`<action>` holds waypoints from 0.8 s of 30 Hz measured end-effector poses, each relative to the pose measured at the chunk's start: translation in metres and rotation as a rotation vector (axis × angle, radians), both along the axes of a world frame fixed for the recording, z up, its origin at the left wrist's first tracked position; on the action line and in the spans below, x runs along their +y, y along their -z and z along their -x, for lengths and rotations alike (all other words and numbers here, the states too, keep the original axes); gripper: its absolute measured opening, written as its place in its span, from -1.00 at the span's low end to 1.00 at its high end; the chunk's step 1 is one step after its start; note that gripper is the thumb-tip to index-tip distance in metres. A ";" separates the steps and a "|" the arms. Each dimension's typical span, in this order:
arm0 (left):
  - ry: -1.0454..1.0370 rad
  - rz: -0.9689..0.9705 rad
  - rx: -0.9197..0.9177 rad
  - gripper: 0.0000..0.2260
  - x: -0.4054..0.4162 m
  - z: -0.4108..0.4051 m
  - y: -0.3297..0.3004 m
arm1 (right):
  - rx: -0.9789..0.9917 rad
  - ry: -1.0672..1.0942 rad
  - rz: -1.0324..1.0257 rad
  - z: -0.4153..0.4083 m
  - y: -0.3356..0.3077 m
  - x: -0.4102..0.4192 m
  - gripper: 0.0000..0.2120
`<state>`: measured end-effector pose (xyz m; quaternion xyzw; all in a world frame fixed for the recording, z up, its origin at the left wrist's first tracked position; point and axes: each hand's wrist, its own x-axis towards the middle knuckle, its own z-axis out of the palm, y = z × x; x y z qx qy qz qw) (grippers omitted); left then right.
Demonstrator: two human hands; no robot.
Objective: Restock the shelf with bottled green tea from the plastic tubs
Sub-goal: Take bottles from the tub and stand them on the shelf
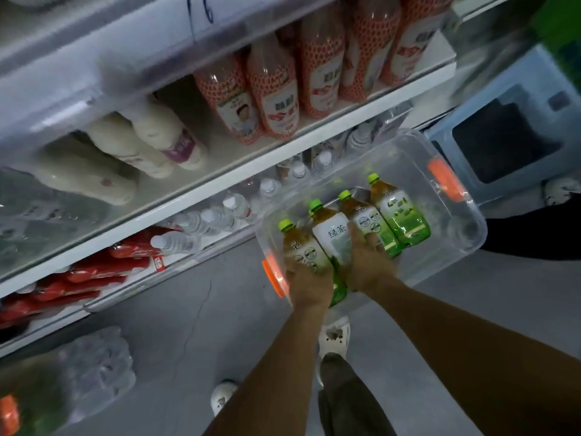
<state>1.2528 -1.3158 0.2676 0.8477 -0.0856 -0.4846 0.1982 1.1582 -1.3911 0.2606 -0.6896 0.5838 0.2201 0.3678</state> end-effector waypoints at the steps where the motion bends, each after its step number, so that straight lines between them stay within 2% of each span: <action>1: 0.000 -0.039 -0.022 -0.25 -0.002 0.004 0.005 | -0.002 0.004 0.008 0.001 0.004 -0.001 0.01; 4: 0.028 -0.141 -0.048 -0.24 -0.012 0.007 0.014 | -0.007 -0.051 0.057 0.006 0.010 -0.006 0.12; 8: 0.019 -0.166 0.024 0.06 -0.026 0.002 0.022 | -0.002 -0.125 0.171 0.012 0.020 -0.014 0.07; 12: -0.066 -0.150 0.022 0.16 -0.040 0.001 0.027 | 0.026 -0.133 0.134 0.013 0.032 -0.025 0.12; 15: -0.075 -0.145 -0.009 0.14 -0.038 0.001 0.033 | 0.007 -0.086 0.116 0.008 0.039 -0.029 0.13; 19: -0.005 -0.115 -0.034 0.03 -0.028 -0.004 0.034 | -0.056 -0.044 0.072 0.008 0.035 -0.038 0.05; 24: -0.056 -0.041 0.055 -0.07 -0.026 -0.013 0.017 | -0.116 0.100 -0.018 0.025 0.010 -0.048 -0.07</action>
